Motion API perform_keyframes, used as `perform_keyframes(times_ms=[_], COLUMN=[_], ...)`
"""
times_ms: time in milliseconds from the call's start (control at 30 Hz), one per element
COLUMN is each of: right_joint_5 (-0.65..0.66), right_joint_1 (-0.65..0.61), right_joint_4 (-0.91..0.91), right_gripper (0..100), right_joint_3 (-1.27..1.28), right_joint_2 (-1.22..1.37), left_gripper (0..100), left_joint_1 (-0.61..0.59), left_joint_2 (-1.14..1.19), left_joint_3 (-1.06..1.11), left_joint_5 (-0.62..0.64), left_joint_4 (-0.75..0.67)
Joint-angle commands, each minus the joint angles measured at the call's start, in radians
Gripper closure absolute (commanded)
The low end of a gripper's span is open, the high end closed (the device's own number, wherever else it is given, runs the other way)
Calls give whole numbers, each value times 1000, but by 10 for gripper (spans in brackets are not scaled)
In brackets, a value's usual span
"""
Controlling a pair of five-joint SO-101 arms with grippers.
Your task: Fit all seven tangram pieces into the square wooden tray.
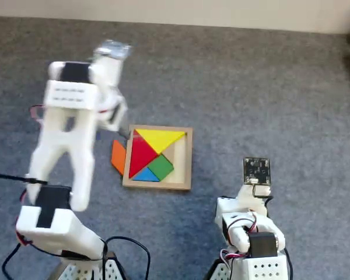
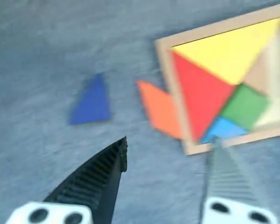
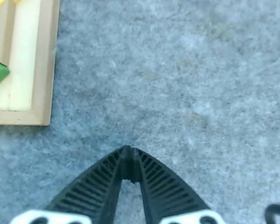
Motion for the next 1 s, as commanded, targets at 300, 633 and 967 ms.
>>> perform_keyframes(times_ms=[300, 633, 967], right_joint_5=[-6, -6, -6], right_joint_1=[-10, -10, -10], right_joint_4=[4, 4, 4], right_gripper=[994, 994, 994], right_joint_3=[131, 131, 131], right_joint_2=[-16, -16, -16], left_gripper=[740, 741, 740], left_joint_1=[-143, -7, -1], left_joint_2=[73, 82, 82], left_joint_3=[191, 320, 519], left_joint_5=[-184, -157, -51], left_joint_4=[-176, -236, -548])
